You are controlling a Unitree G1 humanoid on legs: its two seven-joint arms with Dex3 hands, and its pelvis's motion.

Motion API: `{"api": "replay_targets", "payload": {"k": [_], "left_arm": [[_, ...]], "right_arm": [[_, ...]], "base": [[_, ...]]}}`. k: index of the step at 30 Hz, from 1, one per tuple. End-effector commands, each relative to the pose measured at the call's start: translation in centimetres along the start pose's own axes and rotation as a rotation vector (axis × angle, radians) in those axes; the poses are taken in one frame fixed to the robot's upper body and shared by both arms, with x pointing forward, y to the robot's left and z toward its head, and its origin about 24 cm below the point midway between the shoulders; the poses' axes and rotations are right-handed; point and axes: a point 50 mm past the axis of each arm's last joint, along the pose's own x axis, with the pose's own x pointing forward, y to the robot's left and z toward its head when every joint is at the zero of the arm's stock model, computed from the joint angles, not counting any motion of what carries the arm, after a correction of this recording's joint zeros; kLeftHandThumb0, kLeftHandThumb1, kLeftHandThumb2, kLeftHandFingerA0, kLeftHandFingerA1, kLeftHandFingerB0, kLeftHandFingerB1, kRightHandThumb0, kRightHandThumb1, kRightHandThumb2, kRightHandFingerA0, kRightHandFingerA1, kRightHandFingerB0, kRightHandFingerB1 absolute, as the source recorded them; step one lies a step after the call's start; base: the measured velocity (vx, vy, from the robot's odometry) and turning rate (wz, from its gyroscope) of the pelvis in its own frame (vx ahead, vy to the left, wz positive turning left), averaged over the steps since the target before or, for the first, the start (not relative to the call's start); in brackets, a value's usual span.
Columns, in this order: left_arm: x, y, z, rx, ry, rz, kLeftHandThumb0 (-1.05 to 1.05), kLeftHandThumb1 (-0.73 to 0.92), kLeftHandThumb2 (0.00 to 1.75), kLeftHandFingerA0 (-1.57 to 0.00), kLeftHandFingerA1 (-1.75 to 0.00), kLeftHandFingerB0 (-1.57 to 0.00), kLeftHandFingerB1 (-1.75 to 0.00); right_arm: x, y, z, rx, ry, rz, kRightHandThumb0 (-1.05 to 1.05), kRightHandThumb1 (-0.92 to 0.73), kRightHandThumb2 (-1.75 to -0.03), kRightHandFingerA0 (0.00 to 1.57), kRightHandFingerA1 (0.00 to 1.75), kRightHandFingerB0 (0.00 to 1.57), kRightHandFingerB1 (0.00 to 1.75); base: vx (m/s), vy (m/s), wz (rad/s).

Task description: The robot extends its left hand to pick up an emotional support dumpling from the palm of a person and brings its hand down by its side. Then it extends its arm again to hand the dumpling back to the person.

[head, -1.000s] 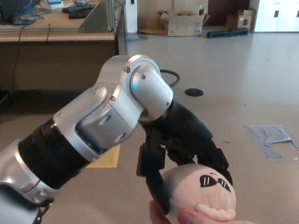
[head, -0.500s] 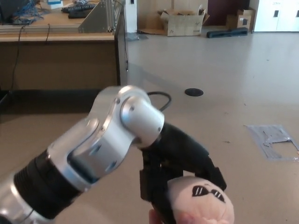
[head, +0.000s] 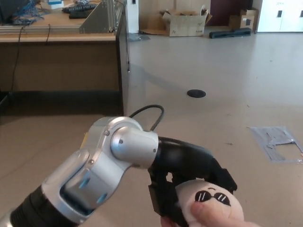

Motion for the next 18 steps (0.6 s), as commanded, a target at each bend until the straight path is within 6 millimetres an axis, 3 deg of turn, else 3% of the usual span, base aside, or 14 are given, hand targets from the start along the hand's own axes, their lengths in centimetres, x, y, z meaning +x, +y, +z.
{"api": "replay_targets", "payload": {"k": [1,2,4,9,10,11,13,18], "left_arm": [[-0.1,-0.1,-0.3,0.005,-0.024,0.079,-0.13,0.74,0.82,-0.86,-1.30,-0.78,-1.13],[-0.2,-0.1,-0.5,-0.013,-0.028,0.099,-0.13,0.71,0.86,-0.86,-1.34,-0.81,-1.07],[-0.3,-0.1,-0.9,-0.059,-0.041,0.154,-0.13,0.68,0.87,-0.90,-1.36,-0.86,-0.98],[-0.5,0.0,-1.2,-0.099,-0.048,0.200,-0.13,0.68,0.87,-0.90,-1.36,-0.86,-0.98],[-1.1,0.7,-1.8,-0.230,-0.107,0.319,-0.06,0.70,0.79,-1.04,-1.27,-0.92,-0.85],[-2.1,1.5,-3.2,-0.467,-0.202,0.508,-0.06,0.71,0.77,-1.08,-1.27,-0.93,-0.84],[-3.0,2.5,-4.0,-0.616,-0.264,0.654,-0.06,0.73,0.76,-1.10,-1.24,-0.95,-0.91],[-5.0,3.9,-5.0,-0.769,-0.332,0.804,-0.07,0.75,0.81,-1.09,-1.28,-0.90,-0.99]], "right_arm": [[0.0,-0.8,0.6,-0.007,-0.039,-0.003,-0.33,-0.63,-0.59,0.82,0.67,0.43,0.35],[0.0,-0.9,0.6,-0.021,-0.043,-0.006,-0.38,-0.63,-0.59,0.86,0.51,0.45,0.35],[0.0,-0.9,0.7,-0.048,-0.041,-0.019,-0.48,-0.64,-0.59,0.91,0.52,0.41,0.34],[0.0,-0.9,0.6,-0.076,-0.033,-0.034,-0.48,-0.64,-0.59,0.91,0.52,0.41,0.34],[0.0,-0.8,0.6,-0.055,-0.028,-0.036,-0.41,-0.64,-0.59,0.83,0.50,0.44,0.34],[0.0,-0.7,0.4,-0.020,-0.021,-0.041,-0.40,-0.64,-0.60,0.86,0.51,0.43,0.34],[0.0,-0.7,0.4,-0.009,-0.020,-0.042,-0.38,-0.65,-0.60,0.85,0.51,0.43,0.34],[0.0,-0.6,0.4,-0.010,-0.022,-0.041,-0.39,-0.65,-0.59,0.83,0.51,0.44,0.34]], "base": [[0.00,0.000,0.00],[0.00,0.000,0.00],[0.00,0.000,0.00],[0.00,0.000,0.00],[0.00,0.000,0.00],[0.00,0.000,0.00],[0.00,0.000,0.00],[0.00,0.000,0.00]]}}
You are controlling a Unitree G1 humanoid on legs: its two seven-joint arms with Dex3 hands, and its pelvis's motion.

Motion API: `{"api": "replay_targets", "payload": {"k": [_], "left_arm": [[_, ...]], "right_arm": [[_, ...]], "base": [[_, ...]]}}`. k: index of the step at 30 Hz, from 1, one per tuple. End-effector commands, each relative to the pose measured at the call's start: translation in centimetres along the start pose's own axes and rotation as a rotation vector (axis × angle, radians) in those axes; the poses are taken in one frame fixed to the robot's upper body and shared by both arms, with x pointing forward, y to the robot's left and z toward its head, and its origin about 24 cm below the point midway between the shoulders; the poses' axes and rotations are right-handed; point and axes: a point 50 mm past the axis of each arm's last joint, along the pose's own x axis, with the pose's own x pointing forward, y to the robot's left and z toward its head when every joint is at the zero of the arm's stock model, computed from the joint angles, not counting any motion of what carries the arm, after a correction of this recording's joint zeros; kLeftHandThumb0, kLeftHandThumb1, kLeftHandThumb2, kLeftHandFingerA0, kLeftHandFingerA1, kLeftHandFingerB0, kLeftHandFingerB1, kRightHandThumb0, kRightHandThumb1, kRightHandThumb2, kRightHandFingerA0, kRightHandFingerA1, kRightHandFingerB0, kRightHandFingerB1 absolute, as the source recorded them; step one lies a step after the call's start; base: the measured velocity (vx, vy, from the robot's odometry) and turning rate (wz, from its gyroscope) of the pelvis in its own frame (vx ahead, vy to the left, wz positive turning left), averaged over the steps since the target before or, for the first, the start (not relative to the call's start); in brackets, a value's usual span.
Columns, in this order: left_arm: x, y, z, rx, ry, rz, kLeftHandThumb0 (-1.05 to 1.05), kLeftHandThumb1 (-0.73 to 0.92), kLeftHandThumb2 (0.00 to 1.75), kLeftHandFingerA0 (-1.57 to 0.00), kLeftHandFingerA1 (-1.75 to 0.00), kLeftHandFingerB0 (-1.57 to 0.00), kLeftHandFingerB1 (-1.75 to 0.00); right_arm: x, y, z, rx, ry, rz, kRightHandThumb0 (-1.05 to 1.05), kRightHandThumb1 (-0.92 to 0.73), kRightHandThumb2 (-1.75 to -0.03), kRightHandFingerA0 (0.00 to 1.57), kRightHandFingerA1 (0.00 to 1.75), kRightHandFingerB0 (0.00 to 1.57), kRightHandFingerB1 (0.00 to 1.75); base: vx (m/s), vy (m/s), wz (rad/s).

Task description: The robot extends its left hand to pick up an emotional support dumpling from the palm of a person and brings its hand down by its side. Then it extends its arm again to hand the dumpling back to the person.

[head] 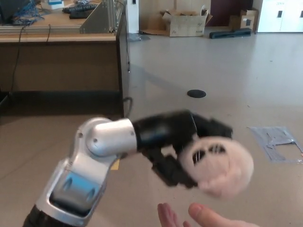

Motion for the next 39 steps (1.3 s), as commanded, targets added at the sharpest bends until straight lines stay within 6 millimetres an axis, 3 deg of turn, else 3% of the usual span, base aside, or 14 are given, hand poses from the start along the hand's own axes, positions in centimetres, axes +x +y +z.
{"api": "replay_targets", "payload": {"k": [1,6,11,15,16,20,23,24,28,29,30,35,36,39], "left_arm": [[-2.0,3.6,-1.7,-0.406,-0.086,0.379,-0.07,0.75,0.81,-1.09,-1.28,-0.90,-0.99],[-4.8,6.9,-2.6,-0.545,-0.097,0.556,-0.14,0.79,0.70,-1.06,-1.41,-0.91,-0.93],[-8.4,9.6,-3.1,-0.703,-0.156,0.708,-0.18,0.73,0.63,-1.09,-1.33,-0.93,-0.86],[-8.7,9.8,-3.0,-0.721,-0.163,0.718,-0.18,0.73,0.63,-1.09,-1.33,-0.93,-0.86],[-12.0,10.6,-3.3,-0.827,-0.269,0.781,-0.15,0.77,0.69,-1.02,-1.31,-0.89,-0.86],[-15.6,10.0,-4.7,-1.051,-0.348,0.816,-0.33,0.73,0.62,-1.10,-1.30,-0.87,-0.83],[-18.6,8.1,-7.9,-1.280,-0.431,0.816,-0.39,0.77,0.62,-1.07,-1.30,-0.64,-0.65],[-19.2,7.4,-8.5,-1.306,-0.447,0.815,-0.41,0.82,0.65,-1.02,-1.35,-0.68,-0.78],[-19.7,6.9,-9.0,-1.319,-0.461,0.808,-0.41,0.82,0.65,-1.02,-1.35,-0.68,-0.78],[-22.1,4.2,-11.4,-1.419,-0.427,0.899,-0.40,0.85,0.69,-1.02,-1.51,-0.59,-1.04],[-24.8,0.9,-13.8,-1.514,-0.376,0.999,-0.41,0.85,0.69,-1.03,-1.51,-0.55,-1.04],[-25.7,-0.4,-14.6,-1.578,-0.360,1.026,-0.41,0.88,0.65,-1.02,-1.48,-0.54,-0.96],[-27.9,-4.2,-16.4,-1.635,-0.264,1.111,-0.41,0.86,0.70,-1.01,-1.55,-0.53,-1.05],[-29.8,-6.9,-17.6,-1.679,-0.173,1.160,-0.39,0.84,0.69,-1.02,-1.52,-0.64,-0.91]], "right_arm": [[-0.1,-0.6,0.1,0.021,-0.004,-0.035,-0.39,-0.65,-0.59,0.83,0.51,0.44,0.34],[-0.1,-0.6,0.0,0.037,-0.007,-0.036,-0.38,-0.65,-0.59,0.82,0.52,0.43,0.34],[-0.2,-0.4,0.0,0.037,-0.004,-0.033,-0.38,-0.64,-0.59,0.82,0.52,0.44,0.34],[-0.2,-0.4,0.0,0.039,-0.005,-0.033,-0.38,-0.64,-0.59,0.82,0.52,0.44,0.34],[-0.2,-0.6,-0.1,0.021,-0.004,-0.039,-0.38,-0.64,-0.59,0.83,0.51,0.44,0.34],[-0.6,-0.8,-0.4,0.022,-0.001,-0.041,-0.39,-0.65,-0.59,0.84,0.51,0.43,0.34],[-1.2,-1.6,-0.8,0.011,0.004,-0.055,-0.39,-0.65,-0.60,0.86,0.52,0.43,0.34],[-1.3,-1.7,-0.9,0.012,0.004,-0.057,-0.39,-0.65,-0.60,0.86,0.52,0.42,0.34],[-1.4,-1.8,-0.9,0.012,0.002,-0.057,-0.39,-0.65,-0.60,0.86,0.52,0.42,0.34],[-1.6,-1.9,-1.1,0.018,0.006,-0.066,-0.37,-0.65,-0.60,0.86,0.52,0.43,0.34],[-1.7,-1.9,-1.3,0.023,0.016,-0.073,-0.37,-0.65,-0.60,0.86,0.51,0.42,0.34],[-1.6,-1.9,-1.3,0.022,0.016,-0.074,-0.37,-0.65,-0.60,0.86,0.52,0.42,0.34],[-1.6,-1.9,-1.3,0.033,0.025,-0.070,-0.38,-0.65,-0.59,0.86,0.51,0.43,0.34],[-1.5,-1.7,-1.3,0.026,0.022,-0.067,-0.38,-0.66,-0.60,0.86,0.51,0.42,0.34]], "base": [[0.00,0.000,0.00],[0.00,0.000,0.00],[0.00,0.000,0.00],[0.00,0.000,0.00],[0.00,0.000,0.00],[0.00,0.000,0.00],[0.00,0.000,0.00],[0.00,0.000,0.00],[0.00,0.000,0.00],[0.00,0.000,0.00],[0.00,0.000,0.00],[0.00,0.000,0.00],[0.00,0.000,0.00],[0.00,0.000,0.00]]}}
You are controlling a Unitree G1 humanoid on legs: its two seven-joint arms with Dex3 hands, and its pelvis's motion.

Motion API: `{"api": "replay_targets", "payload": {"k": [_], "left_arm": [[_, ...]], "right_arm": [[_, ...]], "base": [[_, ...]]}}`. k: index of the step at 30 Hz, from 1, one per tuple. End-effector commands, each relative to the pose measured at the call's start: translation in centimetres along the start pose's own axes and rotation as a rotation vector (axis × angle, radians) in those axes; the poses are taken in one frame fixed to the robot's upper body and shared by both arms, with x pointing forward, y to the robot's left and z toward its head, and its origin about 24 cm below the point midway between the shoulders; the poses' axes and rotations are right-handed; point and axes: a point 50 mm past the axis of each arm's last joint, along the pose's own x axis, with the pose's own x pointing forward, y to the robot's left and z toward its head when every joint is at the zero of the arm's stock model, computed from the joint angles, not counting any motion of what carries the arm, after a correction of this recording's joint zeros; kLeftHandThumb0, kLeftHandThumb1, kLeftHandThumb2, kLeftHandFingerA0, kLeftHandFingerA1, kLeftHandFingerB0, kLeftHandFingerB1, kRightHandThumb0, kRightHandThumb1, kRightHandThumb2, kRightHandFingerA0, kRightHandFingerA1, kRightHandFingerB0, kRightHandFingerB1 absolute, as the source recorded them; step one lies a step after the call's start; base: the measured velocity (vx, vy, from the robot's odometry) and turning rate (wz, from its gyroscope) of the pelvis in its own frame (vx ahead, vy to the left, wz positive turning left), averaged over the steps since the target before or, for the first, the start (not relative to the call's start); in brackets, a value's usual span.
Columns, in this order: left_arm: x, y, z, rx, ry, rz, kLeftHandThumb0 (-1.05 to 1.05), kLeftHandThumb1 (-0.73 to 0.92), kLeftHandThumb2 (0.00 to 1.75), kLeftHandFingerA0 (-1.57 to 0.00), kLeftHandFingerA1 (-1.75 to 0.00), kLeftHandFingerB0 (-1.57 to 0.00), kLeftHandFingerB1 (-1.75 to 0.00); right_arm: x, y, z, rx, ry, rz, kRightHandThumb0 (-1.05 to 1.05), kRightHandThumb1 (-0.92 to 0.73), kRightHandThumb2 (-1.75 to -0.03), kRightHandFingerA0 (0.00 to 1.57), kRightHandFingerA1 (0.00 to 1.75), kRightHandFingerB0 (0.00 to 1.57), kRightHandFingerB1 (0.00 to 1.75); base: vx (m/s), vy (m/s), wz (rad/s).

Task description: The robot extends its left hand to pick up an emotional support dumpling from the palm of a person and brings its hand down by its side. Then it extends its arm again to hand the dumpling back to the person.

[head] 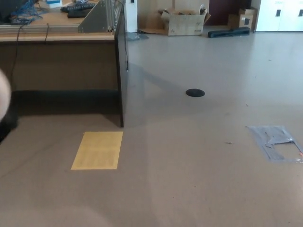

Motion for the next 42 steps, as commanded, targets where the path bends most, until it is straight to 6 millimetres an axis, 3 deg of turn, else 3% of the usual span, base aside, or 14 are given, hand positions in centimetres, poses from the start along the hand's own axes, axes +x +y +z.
{"api": "replay_targets", "payload": {"k": [1,4,7,8,9,18,20,27,32,39,40,41,42], "left_arm": [[-8.7,7.1,-2.9,-0.303,0.161,0.194,-0.39,0.84,0.69,-1.02,-1.52,-0.64,-0.91],[-10.2,8.3,-3.5,-0.305,0.183,0.225,-0.40,0.83,0.68,-1.04,-1.49,-0.63,-0.97],[-11.1,9.0,-4.0,-0.289,0.212,0.248,-0.39,0.81,0.68,-0.98,-1.54,-0.60,-0.92],[-11.2,9.1,-4.1,-0.280,0.225,0.265,-0.48,0.69,0.90,-1.08,-1.36,-0.62,-0.87],[-11.3,9.2,-4.3,-0.271,0.235,0.268,-0.40,0.81,0.68,-1.00,-1.52,-0.63,-0.88],[-11.3,9.3,-5.3,-0.245,0.274,0.270,-0.36,0.83,0.67,-1.03,-1.42,-0.65,-0.92],[-11.2,9.3,-5.4,-0.252,0.279,0.290,-0.36,0.85,0.68,-1.03,-1.48,-0.54,-1.02],[-11.1,9.6,-5.3,-0.231,0.276,0.295,-0.37,0.81,0.67,-1.04,-1.45,-0.63,-0.91],[-11.0,9.6,-5.2,-0.227,0.288,0.313,-0.37,0.82,0.67,-1.05,-1.46,-0.65,-0.93],[-9.9,9.4,-4.6,-0.204,0.262,0.270,-0.40,0.79,0.66,-1.05,-1.42,-0.62,-0.89],[-7.3,7.8,-2.3,-0.137,0.192,0.207,-0.37,0.81,0.67,-1.03,-1.46,-0.62,-0.90],[-6.7,7.4,-1.7,-0.127,0.174,0.182,-0.36,0.82,0.68,-1.00,-1.51,-0.57,-0.97],[-6.4,7.2,-1.3,-0.123,0.163,0.170,-0.34,0.83,0.68,-1.01,-1.50,-0.60,-0.93]], "right_arm": [[-0.7,-1.6,-0.3,0.002,0.002,-0.051,-0.38,-0.66,-0.60,0.86,0.51,0.42,0.34],[-0.8,-1.5,-0.4,0.013,0.005,-0.050,-0.38,-0.65,-0.59,0.84,0.51,0.43,0.34],[-0.9,-1.5,-0.5,0.007,-0.001,-0.050,-0.37,-0.66,-0.60,0.85,0.52,0.42,0.34],[-0.9,-1.5,-0.5,0.009,-0.001,-0.048,-0.38,-0.66,-0.60,0.86,0.52,0.42,0.34],[-0.9,-1.5,-0.5,0.011,0.000,-0.047,-0.38,-0.66,-0.60,0.86,0.52,0.41,0.34],[-1.0,-1.3,-0.6,0.021,-0.001,-0.047,-0.39,-0.65,-0.60,0.85,0.51,0.43,0.34],[-1.0,-1.2,-0.7,0.017,0.001,-0.047,-0.39,-0.65,-0.60,0.86,0.51,0.43,0.34],[-0.9,-1.1,-0.7,0.035,0.006,-0.045,-0.37,-0.66,-0.60,0.85,0.52,0.43,0.34],[-1.0,-1.1,-0.7,0.012,0.002,-0.045,-0.37,-0.66,-0.60,0.85,0.52,0.43,0.34],[-0.8,-1.1,-0.5,0.029,0.001,-0.045,-0.39,-0.65,-0.60,0.84,0.52,0.43,0.34],[-0.6,-1.4,-0.1,0.029,-0.010,-0.048,-0.38,-0.65,-0.59,0.83,0.51,0.43,0.34],[-0.6,-1.5,-0.1,0.027,-0.011,-0.050,-0.39,-0.65,-0.60,0.84,0.51,0.43,0.34],[-0.6,-1.5,-0.1,0.027,-0.012,-0.050,-0.39,-0.65,-0.59,0.85,0.51,0.44,0.34]], "base": [[0.00,0.000,0.00],[0.00,0.000,0.00],[0.00,0.000,0.00],[0.00,0.000,0.00],[0.00,0.000,0.07],[0.00,0.000,0.01],[0.00,0.000,0.00],[0.00,0.000,0.00],[0.00,0.000,0.00],[0.00,0.000,0.00],[0.00,0.000,0.00],[-0.03,-0.013,0.09],[0.00,0.000,0.00]]}}
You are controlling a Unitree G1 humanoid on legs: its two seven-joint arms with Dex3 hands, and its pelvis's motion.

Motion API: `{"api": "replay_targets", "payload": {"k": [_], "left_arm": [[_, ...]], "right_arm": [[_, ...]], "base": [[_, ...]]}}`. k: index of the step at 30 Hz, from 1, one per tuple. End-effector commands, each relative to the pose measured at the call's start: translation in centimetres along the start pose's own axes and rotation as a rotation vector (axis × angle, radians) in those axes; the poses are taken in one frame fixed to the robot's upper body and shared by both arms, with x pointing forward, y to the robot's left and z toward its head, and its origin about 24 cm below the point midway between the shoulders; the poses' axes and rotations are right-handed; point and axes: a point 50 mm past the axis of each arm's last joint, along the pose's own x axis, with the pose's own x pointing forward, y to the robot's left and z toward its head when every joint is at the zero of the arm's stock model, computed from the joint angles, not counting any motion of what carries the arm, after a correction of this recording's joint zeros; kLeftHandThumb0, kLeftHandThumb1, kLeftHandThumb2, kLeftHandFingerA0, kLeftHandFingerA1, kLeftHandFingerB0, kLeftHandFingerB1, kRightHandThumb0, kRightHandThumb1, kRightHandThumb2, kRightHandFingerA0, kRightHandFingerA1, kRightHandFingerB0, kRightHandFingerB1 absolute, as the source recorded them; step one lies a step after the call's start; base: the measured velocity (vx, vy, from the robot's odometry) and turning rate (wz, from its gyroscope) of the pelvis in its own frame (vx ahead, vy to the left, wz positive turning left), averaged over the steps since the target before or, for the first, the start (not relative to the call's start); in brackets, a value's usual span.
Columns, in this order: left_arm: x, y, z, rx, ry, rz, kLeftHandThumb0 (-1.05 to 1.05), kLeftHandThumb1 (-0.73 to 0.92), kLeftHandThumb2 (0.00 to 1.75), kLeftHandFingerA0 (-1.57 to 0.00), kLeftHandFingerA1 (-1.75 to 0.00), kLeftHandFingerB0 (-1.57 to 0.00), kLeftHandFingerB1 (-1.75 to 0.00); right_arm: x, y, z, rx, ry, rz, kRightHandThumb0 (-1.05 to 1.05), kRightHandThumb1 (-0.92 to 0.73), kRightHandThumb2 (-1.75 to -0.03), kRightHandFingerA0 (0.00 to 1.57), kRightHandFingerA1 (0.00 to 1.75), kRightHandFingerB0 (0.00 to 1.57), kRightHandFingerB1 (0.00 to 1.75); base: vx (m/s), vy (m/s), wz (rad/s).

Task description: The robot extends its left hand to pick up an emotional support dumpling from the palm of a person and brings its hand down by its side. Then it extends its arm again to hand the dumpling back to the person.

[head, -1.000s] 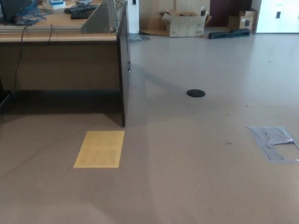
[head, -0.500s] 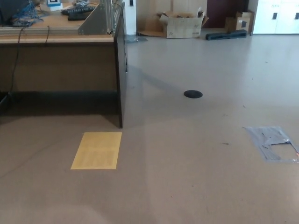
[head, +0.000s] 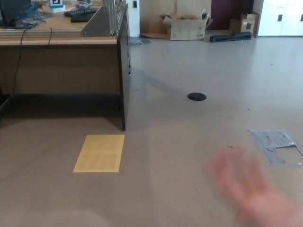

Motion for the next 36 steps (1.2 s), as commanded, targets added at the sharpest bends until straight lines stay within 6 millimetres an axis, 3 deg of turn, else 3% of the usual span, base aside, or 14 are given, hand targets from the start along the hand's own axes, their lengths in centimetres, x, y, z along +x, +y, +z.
{"api": "replay_targets", "payload": {"k": [1,6,10,12,14,17,20,22,26,27,28,33,34,36], "left_arm": [[1.1,-3.1,3.8,0.086,-0.134,-0.088,-0.34,0.83,0.68,-1.01,-1.50,-0.60,-0.93],[2.2,-7.9,6.8,0.355,-0.224,-0.210,-0.11,0.80,0.73,-0.96,-1.44,-0.78,-0.96],[3.9,-12.6,8.1,0.569,-0.245,-0.283,-0.12,0.80,0.63,-0.92,-1.39,-0.89,-0.82],[4.2,-13.4,8.3,0.604,-0.247,-0.292,-0.12,0.80,0.63,-0.92,-1.39,-0.89,-0.82],[5.3,-18.0,8.4,0.796,-0.248,-0.361,-0.12,0.79,0.65,-0.94,-1.37,-0.93,-0.87],[6.4,-22.7,6.6,0.970,-0.239,-0.447,-0.11,0.78,0.65,-1.05,-1.42,-0.92,-0.87],[6.9,-24.9,5.5,1.084,-0.226,-0.512,-0.03,0.79,0.71,-1.06,-1.41,-0.89,-0.93],[8.0,-27.2,4.1,1.275,-0.197,-0.604,-0.09,0.81,0.64,-1.06,-1.26,-0.92,-0.86],[8.4,-27.6,3.8,1.279,-0.168,-0.625,-0.09,0.81,0.64,-1.06,-1.26,-0.92,-0.86],[9.1,-30.9,0.9,1.422,-0.089,-0.773,-0.08,0.72,0.74,-1.09,-1.16,-0.96,-0.84],[9.0,-31.9,0.0,1.478,-0.076,-0.826,-0.10,0.69,0.76,-1.11,-1.18,-0.97,-0.85],[8.9,-33.8,-1.5,1.590,-0.043,-0.922,-0.11,0.70,0.75,-1.11,-1.20,-0.96,-0.86],[8.1,-36.1,-3.5,1.699,0.014,-1.025,-0.11,0.68,0.75,-1.00,-1.24,-0.93,-0.81],[7.5,-37.5,-5.3,1.811,0.075,-1.094,-0.13,0.66,0.78,-1.05,-1.20,-0.95,-0.82]], "right_arm": [[0.2,-0.8,0.6,0.004,-0.018,-0.020,-0.39,-0.65,-0.59,0.85,0.51,0.44,0.34],[0.4,-0.5,0.8,-0.001,-0.018,-0.017,-0.38,-0.65,-0.60,0.84,0.52,0.43,0.34],[0.5,-0.5,0.9,-0.001,-0.025,-0.015,-0.39,-0.65,-0.60,0.84,0.52,0.43,0.34],[0.5,-0.6,0.9,-0.002,-0.025,-0.015,-0.39,-0.65,-0.60,0.84,0.52,0.43,0.34],[0.6,-0.5,1.1,-0.008,-0.028,-0.014,-0.39,-0.65,-0.60,0.84,0.51,0.43,0.34],[0.8,-0.4,1.2,-0.009,-0.031,-0.020,-0.40,-0.65,-0.60,0.84,0.51,0.43,0.34],[0.8,-0.4,1.3,0.000,-0.035,-0.019,-0.40,-0.65,-0.60,0.85,0.51,0.43,0.34],[0.8,-0.3,1.3,0.001,-0.033,-0.018,-0.39,-0.65,-0.59,0.84,0.51,0.43,0.34],[0.8,-0.3,1.4,-0.004,-0.034,-0.017,-0.39,-0.65,-0.59,0.84,0.51,0.43,0.34],[1.0,-0.1,1.6,-0.009,-0.040,-0.012,-0.40,-0.65,-0.59,0.85,0.52,0.42,0.34],[1.1,0.0,1.7,-0.009,-0.044,-0.010,-0.39,-0.66,-0.59,0.84,0.52,0.42,0.34],[1.3,0.2,2.0,-0.009,-0.051,-0.005,-0.38,-0.66,-0.59,0.84,0.52,0.42,0.34],[1.7,0.6,2.4,-0.018,-0.062,0.003,-0.39,-0.65,-0.60,0.85,0.51,0.42,0.34],[1.9,0.8,2.6,-0.006,-0.063,0.012,-0.38,-0.65,-0.59,0.84,0.52,0.43,0.34]], "base": [[0.00,0.000,0.00],[0.00,0.000,0.00],[0.00,0.000,0.00],[0.00,0.000,0.00],[0.00,0.000,0.00],[-0.02,-0.006,0.02],[0.00,0.000,0.00],[0.00,0.000,0.00],[0.00,0.000,0.00],[0.00,0.000,0.00],[0.00,0.000,0.07],[0.00,0.000,0.00],[0.00,0.000,0.00],[0.00,0.000,0.00]]}}
